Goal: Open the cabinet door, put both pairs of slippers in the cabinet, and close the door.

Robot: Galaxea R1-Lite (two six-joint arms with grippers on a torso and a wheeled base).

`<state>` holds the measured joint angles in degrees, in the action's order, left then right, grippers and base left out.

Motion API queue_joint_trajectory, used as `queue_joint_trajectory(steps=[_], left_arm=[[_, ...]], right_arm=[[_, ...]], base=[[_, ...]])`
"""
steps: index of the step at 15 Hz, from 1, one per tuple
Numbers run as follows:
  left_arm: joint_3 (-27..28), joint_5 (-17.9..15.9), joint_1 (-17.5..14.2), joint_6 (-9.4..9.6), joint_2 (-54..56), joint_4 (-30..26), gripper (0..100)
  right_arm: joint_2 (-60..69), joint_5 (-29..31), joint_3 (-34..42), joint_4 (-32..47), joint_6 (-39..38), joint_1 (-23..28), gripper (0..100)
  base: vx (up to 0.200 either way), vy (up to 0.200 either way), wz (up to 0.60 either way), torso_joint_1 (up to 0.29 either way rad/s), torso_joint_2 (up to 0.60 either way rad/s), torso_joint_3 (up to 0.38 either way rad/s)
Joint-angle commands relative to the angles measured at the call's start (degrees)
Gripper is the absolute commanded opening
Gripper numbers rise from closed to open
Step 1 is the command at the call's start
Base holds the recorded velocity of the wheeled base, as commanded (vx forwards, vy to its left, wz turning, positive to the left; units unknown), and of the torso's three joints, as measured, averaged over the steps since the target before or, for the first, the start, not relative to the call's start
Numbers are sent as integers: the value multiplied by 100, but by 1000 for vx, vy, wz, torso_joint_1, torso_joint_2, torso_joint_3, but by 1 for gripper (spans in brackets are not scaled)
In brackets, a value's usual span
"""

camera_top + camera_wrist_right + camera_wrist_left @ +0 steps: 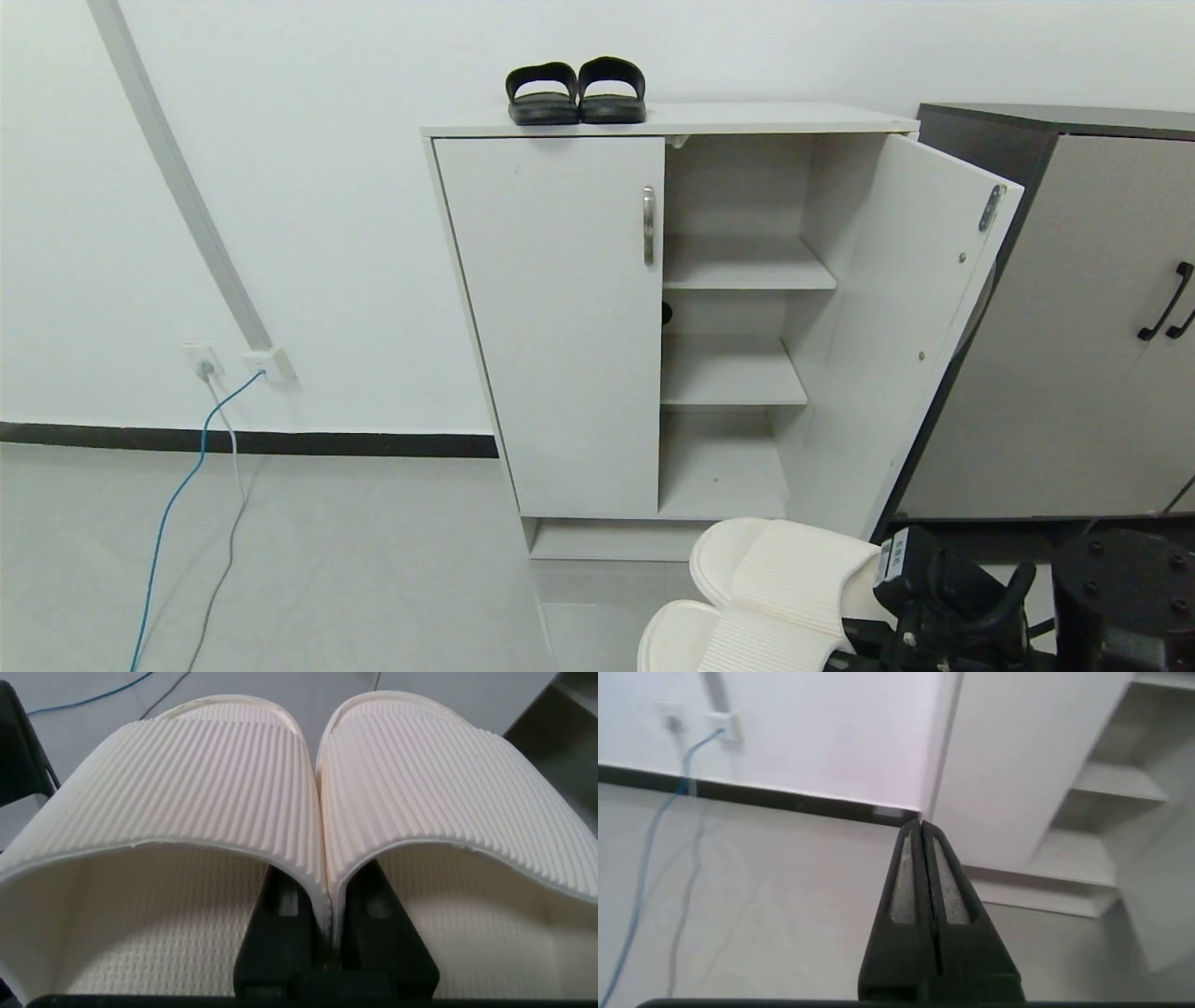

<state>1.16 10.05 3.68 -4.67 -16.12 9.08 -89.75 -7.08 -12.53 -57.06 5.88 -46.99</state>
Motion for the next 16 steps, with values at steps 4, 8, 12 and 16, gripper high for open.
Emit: queue_joint_trajectory(steps=[4,8,12,16], left_arm=[[-107,-213,-456,256,1436,-671,0],[-107,-1180,-359,555,1603,-917,0],[-116,-1171,-359,528,1603,-917,0],[-116,-1171,-359,537,1603,-917,0]], right_arm=[[-34,5,-12,-6,1,-20,0],[-60,286,-92,2,1,-91,0],[-746,1745,-997,11,-737,-688,0],[-1634,3354,-1999,46,-1510,-996,0]], base=[[0,0,0,0,0,0],[0,0,0,0,0,0],[0,0,0,0,0,0],[0,0,0,0,0,0]])
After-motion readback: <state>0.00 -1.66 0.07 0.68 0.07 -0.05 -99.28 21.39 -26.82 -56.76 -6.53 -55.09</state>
